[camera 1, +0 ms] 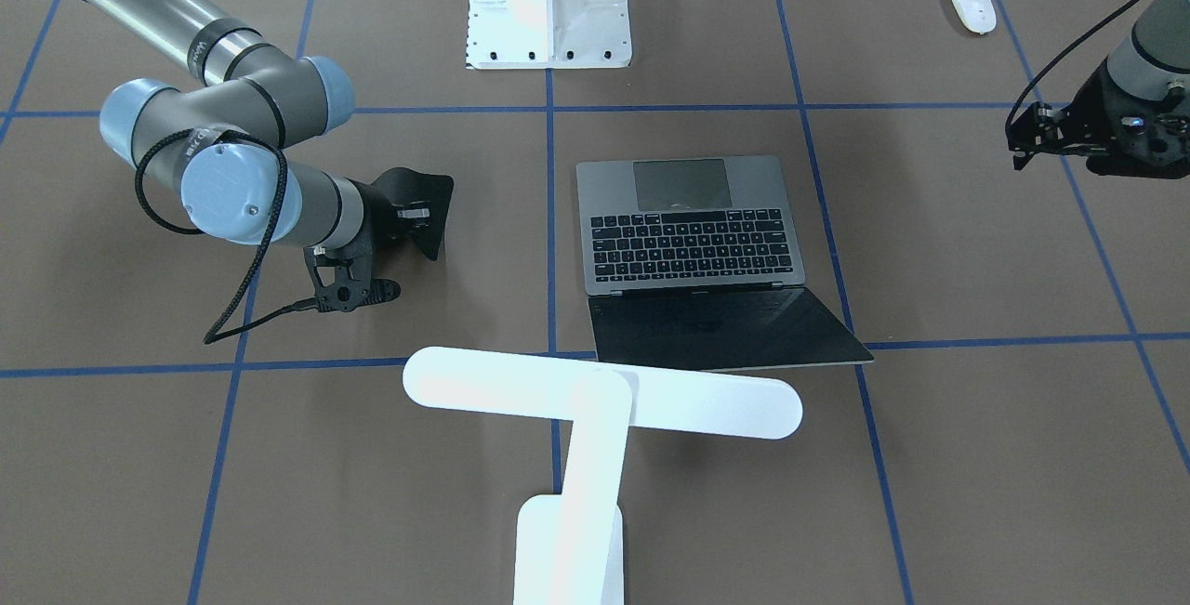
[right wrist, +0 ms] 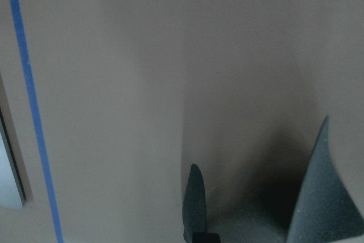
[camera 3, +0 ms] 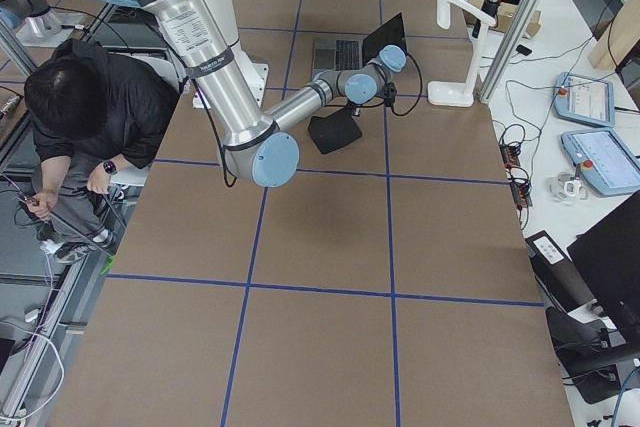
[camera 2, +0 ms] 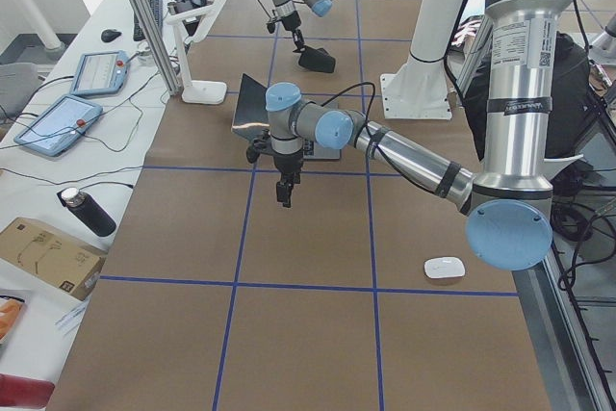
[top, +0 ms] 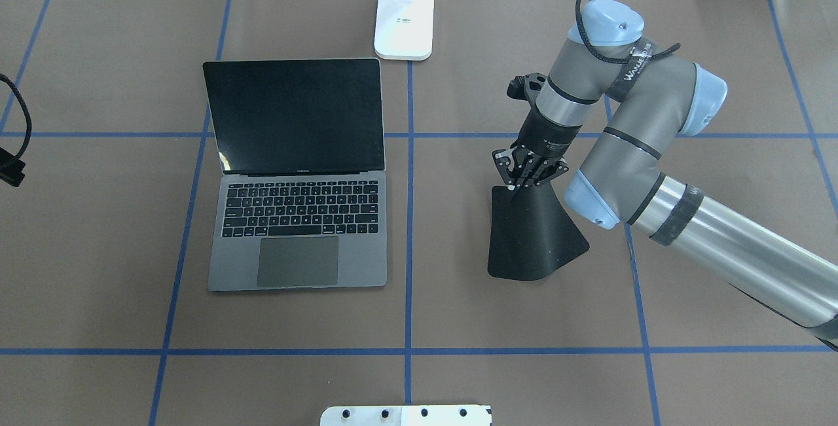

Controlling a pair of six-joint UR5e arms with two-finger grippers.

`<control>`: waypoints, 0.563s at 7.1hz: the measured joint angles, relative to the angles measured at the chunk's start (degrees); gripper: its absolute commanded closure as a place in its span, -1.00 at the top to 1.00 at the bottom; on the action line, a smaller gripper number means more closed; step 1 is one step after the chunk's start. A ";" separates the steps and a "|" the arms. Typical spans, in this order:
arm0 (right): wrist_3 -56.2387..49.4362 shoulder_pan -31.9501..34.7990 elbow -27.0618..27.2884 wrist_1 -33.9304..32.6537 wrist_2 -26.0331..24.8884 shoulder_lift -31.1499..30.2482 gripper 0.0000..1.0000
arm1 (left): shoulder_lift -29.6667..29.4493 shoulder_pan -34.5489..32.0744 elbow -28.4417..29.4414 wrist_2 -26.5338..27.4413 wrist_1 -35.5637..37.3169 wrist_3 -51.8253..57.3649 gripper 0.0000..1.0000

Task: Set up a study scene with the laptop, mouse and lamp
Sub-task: 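Lower the black mousepad onto the table beside the laptop with the right gripper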

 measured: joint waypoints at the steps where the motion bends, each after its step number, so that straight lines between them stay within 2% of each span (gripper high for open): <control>1: 1.27 -0.66 -2.92 2.59 -1.30 1.73 -1.00 | 0.00 -0.11 0.10 0.01 0.00 -0.06 1.00; 4: 2.59 -1.65 -9.69 4.27 -2.93 7.56 -1.00 | 0.00 -0.18 0.45 -0.01 0.00 -0.15 1.00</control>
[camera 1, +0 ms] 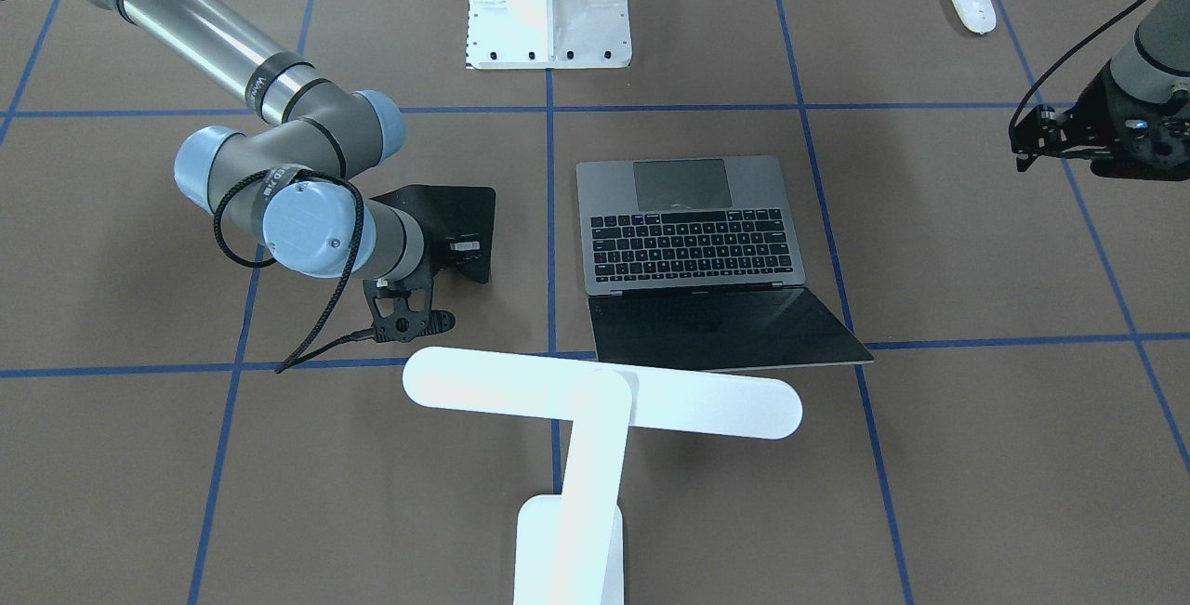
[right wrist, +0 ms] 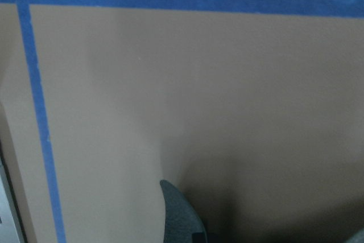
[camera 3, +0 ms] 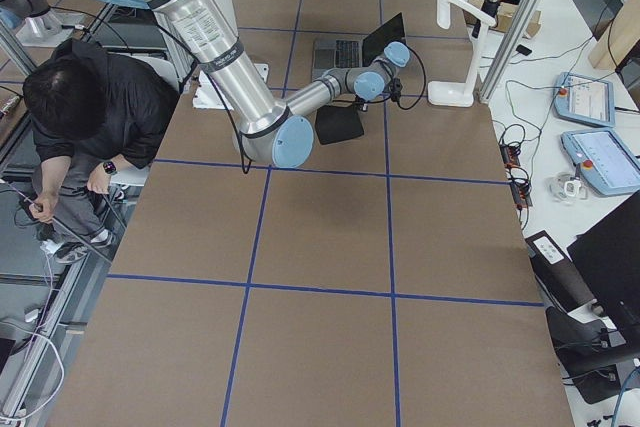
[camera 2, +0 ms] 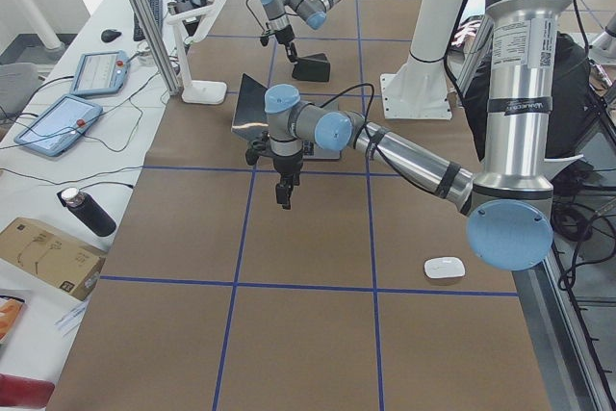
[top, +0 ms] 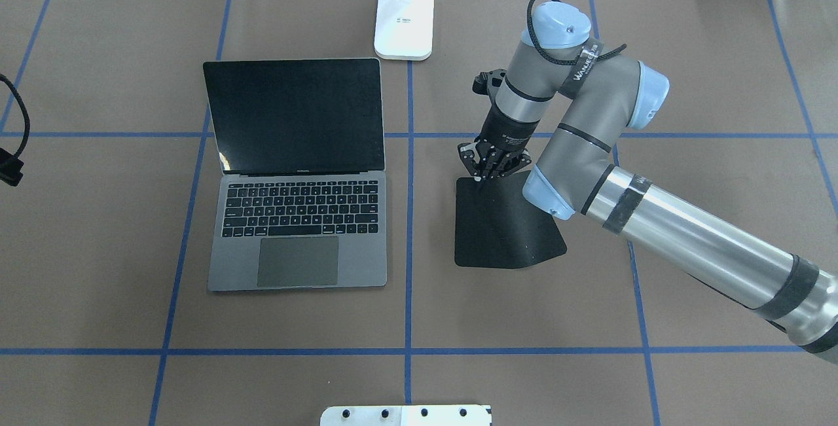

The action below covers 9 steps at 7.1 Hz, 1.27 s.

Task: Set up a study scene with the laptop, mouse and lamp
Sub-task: 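Lower the black mousepad onto the table beside the laptop with the right gripper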

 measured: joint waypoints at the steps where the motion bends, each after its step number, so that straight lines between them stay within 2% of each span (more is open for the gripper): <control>1: 0.16 -0.14 -1.22 0.08 -0.53 1.18 -1.00 | 0.00 0.00 0.10 -0.04 0.00 0.00 1.00; 9: 3.86 -2.52 -3.24 0.13 -1.77 3.84 -1.00 | 0.00 -0.22 0.57 -0.07 -0.22 0.00 1.00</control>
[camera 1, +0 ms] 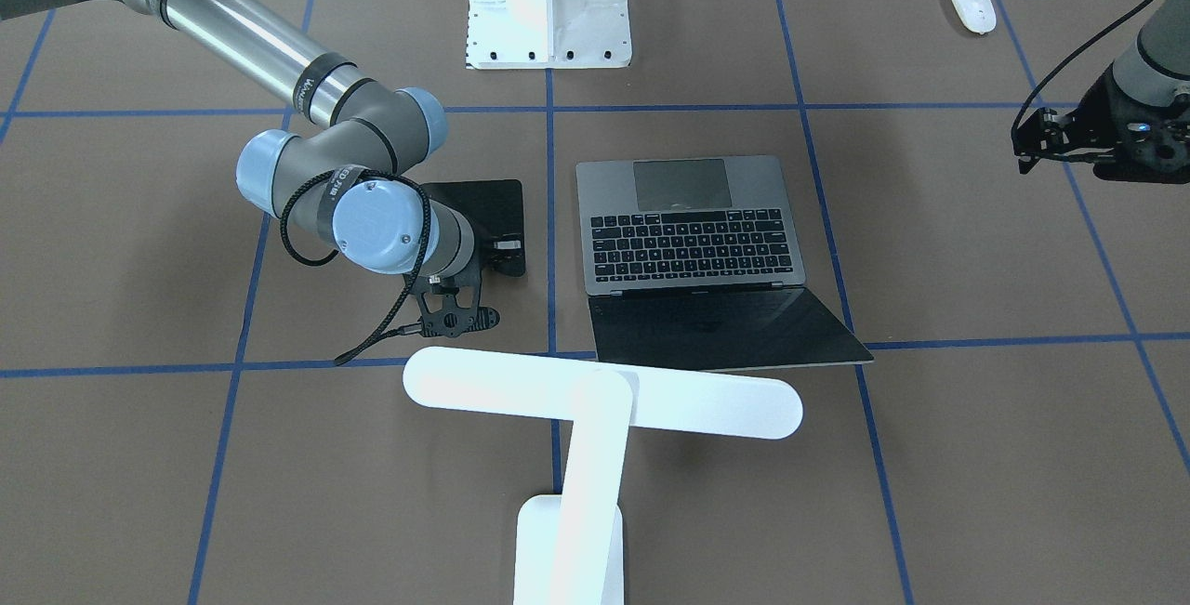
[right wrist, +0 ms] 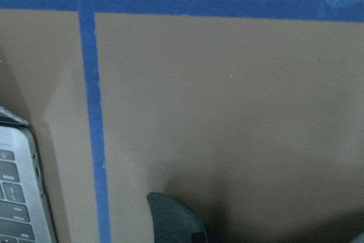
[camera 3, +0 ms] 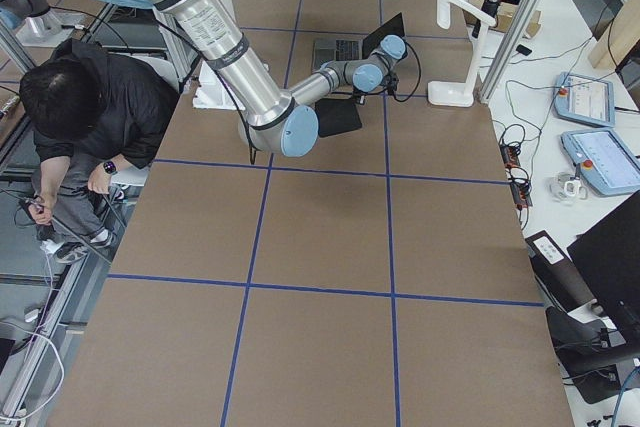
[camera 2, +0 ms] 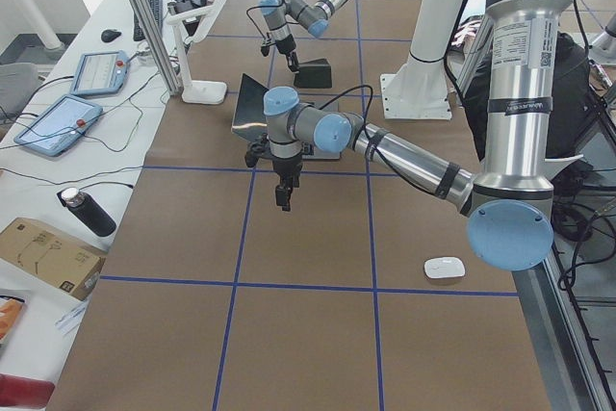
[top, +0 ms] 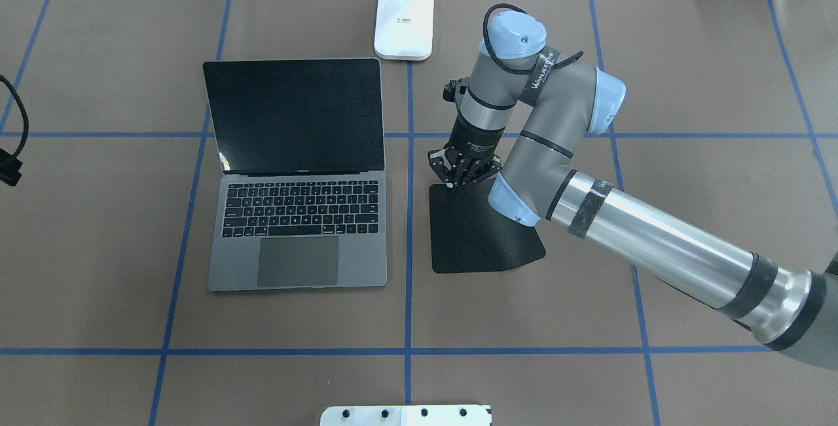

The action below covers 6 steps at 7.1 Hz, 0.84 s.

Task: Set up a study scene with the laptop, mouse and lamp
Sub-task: 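Lower the black mousepad onto the table beside the laptop with the right gripper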

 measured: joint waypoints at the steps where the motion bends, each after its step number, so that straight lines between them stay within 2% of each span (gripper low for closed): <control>1: 0.99 -0.01 -0.20 0.00 0.02 0.29 -1.00 | 0.00 -0.02 0.01 0.00 -0.07 0.00 1.00; 6: 3.64 0.12 -0.79 0.00 0.19 0.59 -1.00 | 0.00 -0.05 0.01 0.00 -0.13 0.00 1.00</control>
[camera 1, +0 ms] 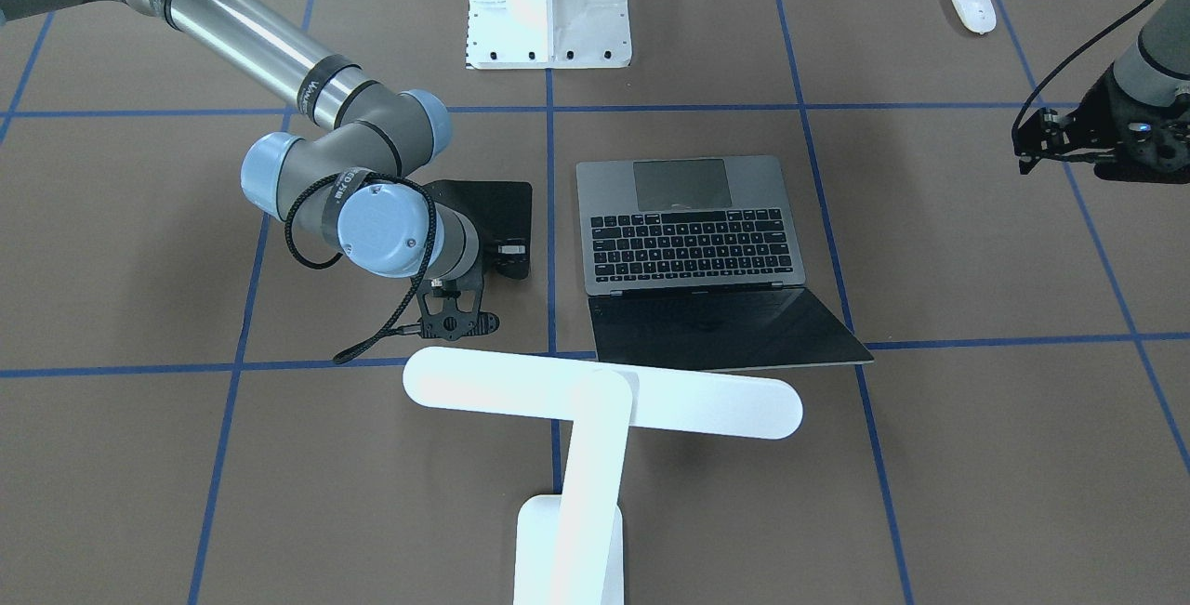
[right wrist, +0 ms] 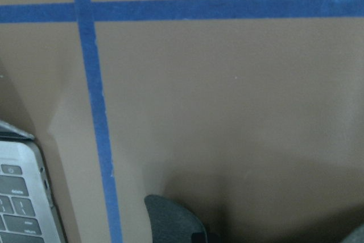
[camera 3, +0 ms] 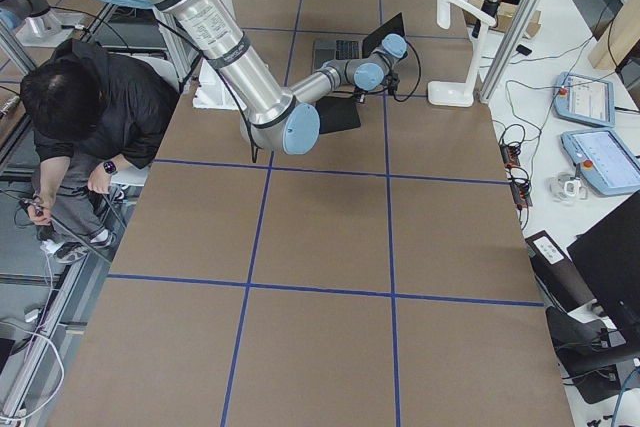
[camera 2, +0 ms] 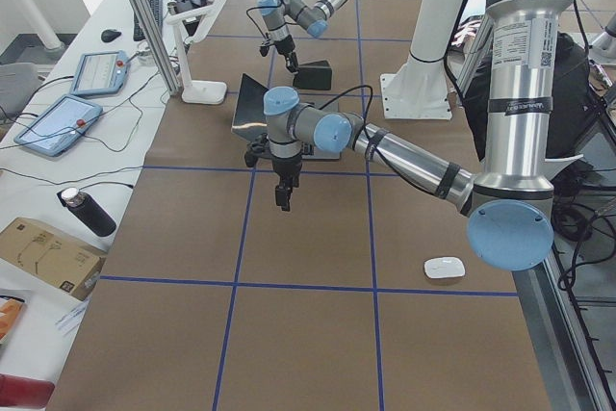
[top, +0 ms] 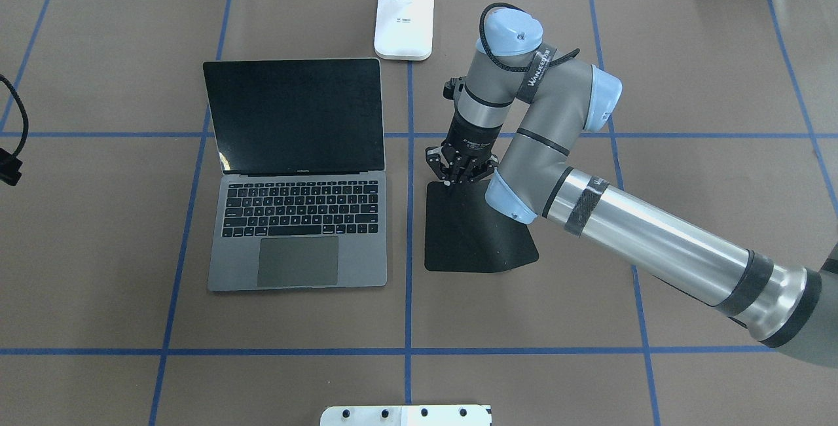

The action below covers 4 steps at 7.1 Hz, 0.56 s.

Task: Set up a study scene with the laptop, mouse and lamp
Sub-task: 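Lower the black mousepad onto the table beside the laptop with the right gripper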

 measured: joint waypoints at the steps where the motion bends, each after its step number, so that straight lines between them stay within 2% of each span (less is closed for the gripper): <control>1: 1.90 0.00 -0.01 0.02 0.01 0.04 -1.00 | 0.00 0.00 0.00 0.00 0.00 0.00 1.00; 4: 5.71 0.00 0.00 0.01 0.01 0.41 -1.00 | 0.00 -0.07 -0.08 0.00 0.00 0.00 1.00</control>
